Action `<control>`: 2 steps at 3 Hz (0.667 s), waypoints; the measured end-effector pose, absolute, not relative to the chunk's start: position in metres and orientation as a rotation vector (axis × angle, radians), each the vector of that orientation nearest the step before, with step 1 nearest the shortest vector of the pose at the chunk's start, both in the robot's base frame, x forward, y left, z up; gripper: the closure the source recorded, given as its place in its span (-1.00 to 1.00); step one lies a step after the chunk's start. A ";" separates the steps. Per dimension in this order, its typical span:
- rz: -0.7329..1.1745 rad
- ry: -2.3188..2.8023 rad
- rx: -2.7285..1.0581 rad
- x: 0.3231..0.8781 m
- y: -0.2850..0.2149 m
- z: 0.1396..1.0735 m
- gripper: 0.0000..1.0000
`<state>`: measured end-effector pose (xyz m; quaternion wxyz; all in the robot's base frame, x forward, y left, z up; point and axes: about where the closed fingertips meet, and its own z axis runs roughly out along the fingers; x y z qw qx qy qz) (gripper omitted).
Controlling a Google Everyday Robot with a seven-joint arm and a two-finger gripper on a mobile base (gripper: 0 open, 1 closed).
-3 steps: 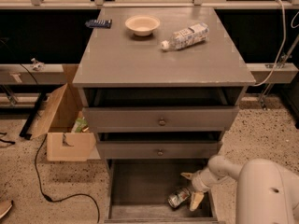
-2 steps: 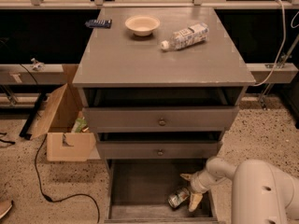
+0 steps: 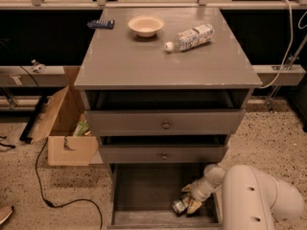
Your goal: Pick 7up can from bottom drawer and place on counter
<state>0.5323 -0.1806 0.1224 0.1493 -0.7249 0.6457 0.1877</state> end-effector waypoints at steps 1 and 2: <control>0.528 1.864 -2.091 0.531 -0.177 0.119 0.00; 0.516 1.851 -2.059 0.530 -0.180 0.136 0.46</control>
Offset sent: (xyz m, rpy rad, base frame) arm 0.0008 -0.0120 0.0426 0.0357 -0.0672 -0.0444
